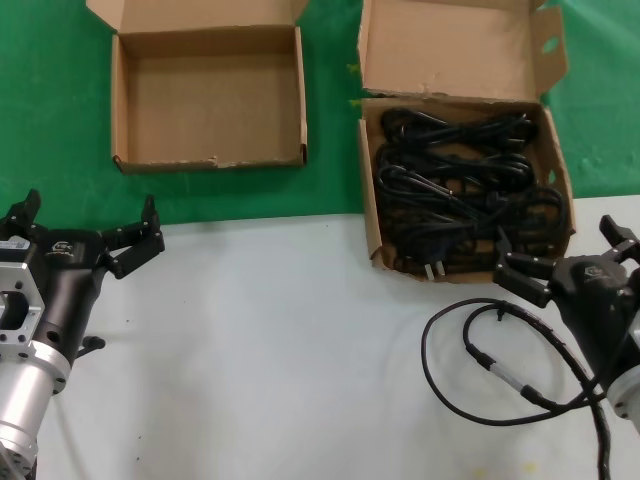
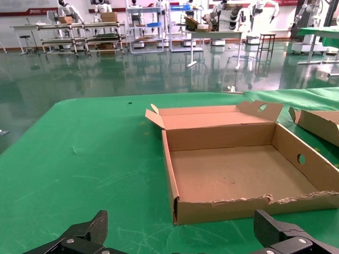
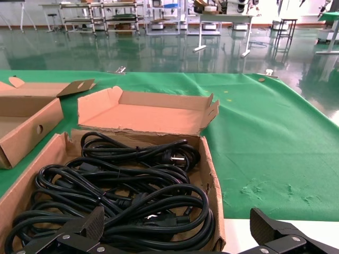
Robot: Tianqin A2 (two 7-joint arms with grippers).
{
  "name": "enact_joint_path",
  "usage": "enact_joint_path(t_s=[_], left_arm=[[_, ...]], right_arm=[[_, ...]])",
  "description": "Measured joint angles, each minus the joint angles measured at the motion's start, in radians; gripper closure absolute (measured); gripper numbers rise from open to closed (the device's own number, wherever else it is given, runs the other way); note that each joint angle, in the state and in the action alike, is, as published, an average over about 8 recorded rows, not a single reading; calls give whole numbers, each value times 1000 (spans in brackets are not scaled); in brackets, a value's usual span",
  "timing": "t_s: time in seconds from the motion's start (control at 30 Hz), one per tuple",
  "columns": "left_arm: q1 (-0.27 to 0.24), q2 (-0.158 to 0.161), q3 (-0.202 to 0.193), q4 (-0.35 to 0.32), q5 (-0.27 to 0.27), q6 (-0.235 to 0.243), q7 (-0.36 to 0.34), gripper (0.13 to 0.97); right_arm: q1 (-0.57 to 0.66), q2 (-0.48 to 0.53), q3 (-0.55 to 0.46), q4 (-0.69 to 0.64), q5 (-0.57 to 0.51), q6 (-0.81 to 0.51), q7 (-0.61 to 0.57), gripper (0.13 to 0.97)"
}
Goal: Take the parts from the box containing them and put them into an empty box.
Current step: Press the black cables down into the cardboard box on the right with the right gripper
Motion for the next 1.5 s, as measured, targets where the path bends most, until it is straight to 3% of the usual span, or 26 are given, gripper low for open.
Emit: enact_joint_path(t_s=[0.37,0.6,0.77,0.9,1.07,1.27,1.5], left_arm=[[0,0,0,0,0,0,0,153],[0,0,0,0,0,0,0,229],[0,0,0,0,0,0,0,240],[0,0,0,0,0,0,0,316],[0,0,0,0,0,0,0,392],[0,0,0,0,0,0,0,551],[0,0,0,0,0,0,0,694]], right_arm=[[0,0,0,0,0,0,0,129],[3,13,-7,3,0,4,0,129],[16,87,-42,16,-2,0,1,129],[42,206,-87,36,-29,-36,6,129],[107,385,-127,64,-92,-170,-27,129],[257,564,-188,71,-157,-426,-144,129],[504,640,-319,42,-302,-717,-210,129]])
